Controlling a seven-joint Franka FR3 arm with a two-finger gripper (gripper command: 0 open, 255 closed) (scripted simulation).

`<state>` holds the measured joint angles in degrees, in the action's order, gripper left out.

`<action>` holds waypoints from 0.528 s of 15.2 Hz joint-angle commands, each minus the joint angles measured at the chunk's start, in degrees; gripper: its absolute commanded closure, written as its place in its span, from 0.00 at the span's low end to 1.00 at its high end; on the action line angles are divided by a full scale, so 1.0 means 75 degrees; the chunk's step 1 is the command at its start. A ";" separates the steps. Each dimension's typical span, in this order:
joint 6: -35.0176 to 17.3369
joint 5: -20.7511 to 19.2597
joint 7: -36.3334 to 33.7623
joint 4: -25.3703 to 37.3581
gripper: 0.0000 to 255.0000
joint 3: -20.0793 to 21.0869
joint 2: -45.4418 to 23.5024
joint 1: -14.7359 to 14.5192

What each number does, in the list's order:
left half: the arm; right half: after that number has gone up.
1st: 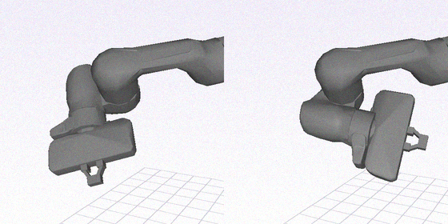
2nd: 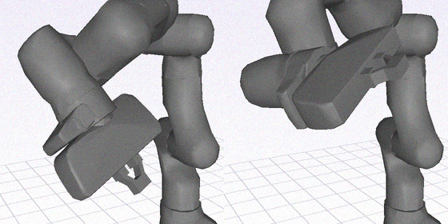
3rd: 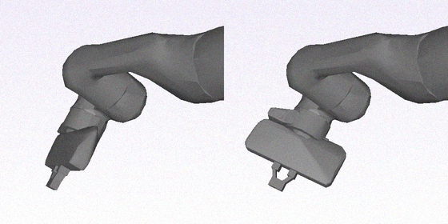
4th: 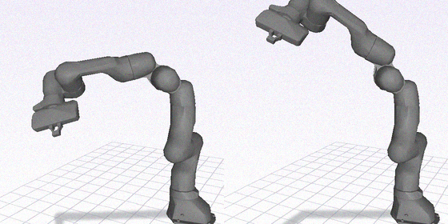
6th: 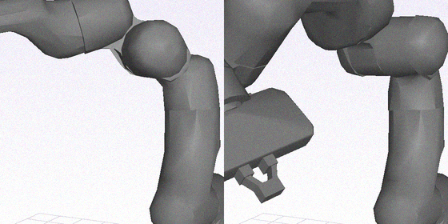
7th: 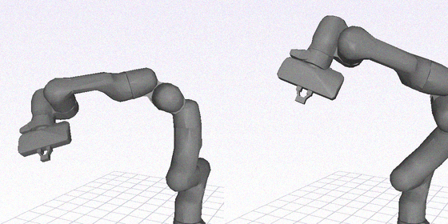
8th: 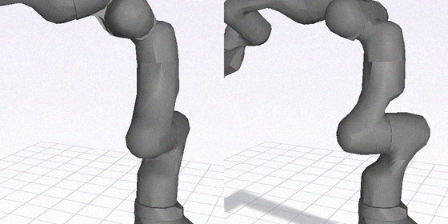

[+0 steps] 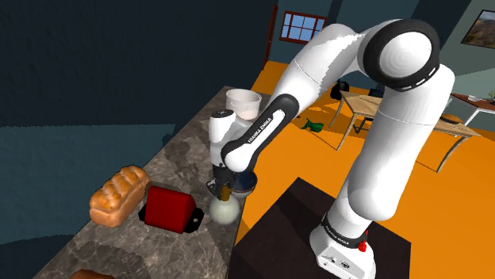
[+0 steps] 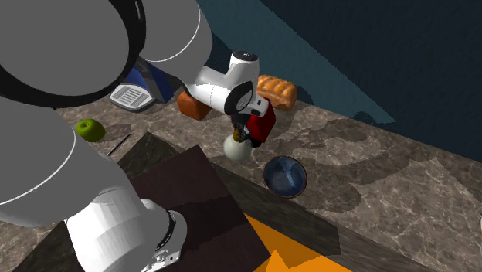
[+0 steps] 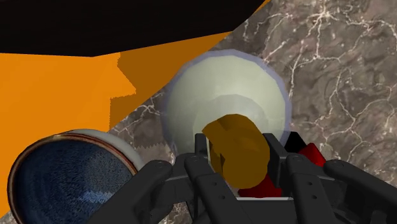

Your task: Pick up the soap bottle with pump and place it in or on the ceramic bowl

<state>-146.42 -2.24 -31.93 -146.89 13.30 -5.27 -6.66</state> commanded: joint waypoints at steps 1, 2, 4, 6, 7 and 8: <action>0.0240 0.0101 0.0065 0.0033 1.00 0.0027 0.0213 0.0003; 0.0352 0.0148 0.0099 0.0040 1.00 0.0035 0.0322 0.0005; 0.0578 0.0236 0.0163 0.0061 1.00 0.0047 0.0534 0.0005; 0.0806 0.0316 0.0220 0.0089 1.00 0.0054 0.0739 0.0003; 0.0920 0.0352 0.0247 0.0106 1.00 0.0055 0.0839 0.0001; 0.1035 0.0387 0.0273 0.0125 1.00 0.0056 0.0938 -0.0002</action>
<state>-139.59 0.35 -30.15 -146.04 13.72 0.90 -6.67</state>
